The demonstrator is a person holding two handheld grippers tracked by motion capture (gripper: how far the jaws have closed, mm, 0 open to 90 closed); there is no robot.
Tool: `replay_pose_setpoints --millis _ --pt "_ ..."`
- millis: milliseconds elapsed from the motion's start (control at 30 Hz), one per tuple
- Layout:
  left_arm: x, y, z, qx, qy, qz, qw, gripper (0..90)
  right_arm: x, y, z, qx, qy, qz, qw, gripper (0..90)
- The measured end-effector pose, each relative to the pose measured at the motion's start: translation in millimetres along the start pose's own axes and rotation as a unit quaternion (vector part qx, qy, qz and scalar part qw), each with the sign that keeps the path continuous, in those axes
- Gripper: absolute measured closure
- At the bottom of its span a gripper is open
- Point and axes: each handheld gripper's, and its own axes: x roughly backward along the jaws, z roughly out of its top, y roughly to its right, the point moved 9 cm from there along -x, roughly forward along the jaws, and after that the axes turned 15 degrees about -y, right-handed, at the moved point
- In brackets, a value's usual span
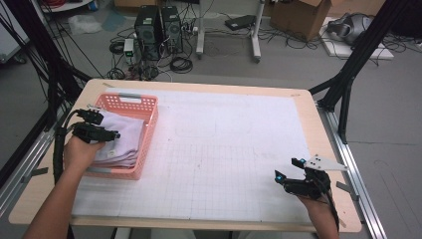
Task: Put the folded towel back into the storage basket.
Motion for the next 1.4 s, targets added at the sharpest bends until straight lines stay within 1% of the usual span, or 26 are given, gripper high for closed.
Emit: replay_pose_setpoints --millis 33,100,167,200,233,300,367,433,500,533,600,667,767,800,833,867,933,1000,1033,1133,1167,1200,1267,1300,1367,1400 --pt "-4.5 -1.1 -1.7 0.01 -0.01 -0.001 0.9999 42.3 -0.3 -0.5 0.1 0.002 0.0 0.001 1.0 19.2" --pt "-7.6 -1.4 -0.4 0.019 -0.016 -0.012 0.9996 41.4 -0.4 -1.6 0.2 0.002 -0.001 0.001 1.0 19.2" --pt "-10.0 1.0 1.9 0.033 -0.025 -0.039 0.9984 41.2 -0.8 -1.1 0.3 0.002 -0.001 0.001 1.0 19.2" --pt "-11.3 2.0 3.7 0.044 -0.026 -0.056 0.9972 41.2 -1.0 -1.0 0.3 0.002 -0.001 0.001 1.0 19.1" --pt "-12.3 3.4 5.5 0.046 -0.022 -0.066 0.9966 41.0 -1.7 -1.5 0.3 0.003 -0.002 0.002 1.0 19.2" --pt "-14.2 7.4 7.9 0.036 -0.019 -0.074 0.9964 40.3 -2.4 -2.4 0.6 0.004 -0.003 0.002 1.0 19.2" --pt "-14.8 13.9 12.2 0.03 -0.007 -0.089 0.9955 39.6 -2.9 -2.8 0.7 0.003 -0.004 0.003 1.0 19.2" --pt "-14.3 20.9 15.7 0.025 0.004 -0.109 0.9937 39.1 -2.8 -1.8 0.5 0.003 -0.003 0.002 1.0 19.2" --pt "-13.0 28.1 18.3 0.016 0.015 -0.132 0.9911 39.1 -2.4 -1.3 0.4 0.002 -0.003 0.002 1.0 19.2" --pt "-11.8 29.9 18.6 0.01 0.02 -0.138 0.9902 39.4 -2.3 -1.0 0.1 0.0 -0.003 0.002 1.0 19.2" --pt "-10.6 26.9 17.6 0.003 0.023 -0.127 0.9916 40.8 -2.1 -0.6 -0.4 -0.001 -0.004 0.002 1.0 19.2" --pt "-8.3 19.6 14.2 -0.02 0.028 -0.093 0.9951 42.1 -1.4 -0.1 -0.6 0.0 -0.003 0.001 1.0 19.2" --pt "-3.3 15.4 9.3 -0.029 0.034 -0.077 0.996 39.9 -0.4 1.1 -1.0 0.0 -0.002 0.001 1.0 19.2" --pt "-1.2 12.7 8.6 -0.029 0.033 -0.06 0.9972 39.6 -0.4 1.4 -1.2 0.001 -0.002 0.001 1.0 19.2" --pt "-2.0 10.4 6.4 -0.038 0.02 -0.046 0.998 39.4 -0.5 1.1 -1.0 0.0 -0.002 0.001 1.0 19.2" --pt "-4.6 9.2 4.2 -0.041 0.004 -0.034 0.9986 39.4 -0.8 0.3 -0.7 0.0 -0.002 0.001 1.0 19.2" --pt "-8.7 6.9 1.9 -0.041 -0.018 -0.015 0.9989 38.7 -1.4 -0.7 -0.1 0.002 -0.002 0.002 1.0 19.2" --pt "-9.6 6.2 1.9 -0.039 -0.03 -0.002 0.9988 38.5 -2.2 -2.0 0.3 0.003 -0.003 0.003 1.0 19.2" --pt "-10.1 6.2 2.0 -0.036 -0.036 0.005 0.9987 38.6 -2.3 -2.0 0.3 0.003 -0.004 0.003 1.0 19.2" --pt "-10.2 2.8 -0.5 -0.032 -0.071 0.029 0.9966 39.0 -2.2 -1.6 0.1 0.002 -0.003 0.002 1.0 19.2" --pt "-10.5 1.2 -1.3 -0.025 -0.078 0.033 0.9961 39.0 -2.0 -1.4 -0.4 0.001 -0.004 0.002 1.0 19.2" --pt "-10.5 -0.7 -2.3 -0.024 -0.083 0.035 0.9957 38.8 -1.6 -1.2 -0.6 0.002 -0.004 0.003 1.0 19.2" --pt "-10.3 -2.8 -2.5 -0.017 -0.072 0.029 0.9969 38.2 -0.2 -0.7 -0.5 0.0 -0.002 0.001 1.0 19.2" --pt "-10.0 -3.1 -1.8 -0.012 -0.059 0.022 0.998 37.9 0.4 -0.6 -0.3 0.0 0.0 0.002 1.0 19.2" --pt "-5.9 -3.6 -0.3 -0.001 -0.018 -0.01 0.9998 37.7 1.9 -0.2 0.0 -0.001 0.002 0.002 1.0 19.2" --pt "-2.3 -3.8 0.6 0.011 0.009 -0.03 0.9994 37.7 2.7 0.1 0.0 -0.002 0.002 0.002 1.0 19.2"
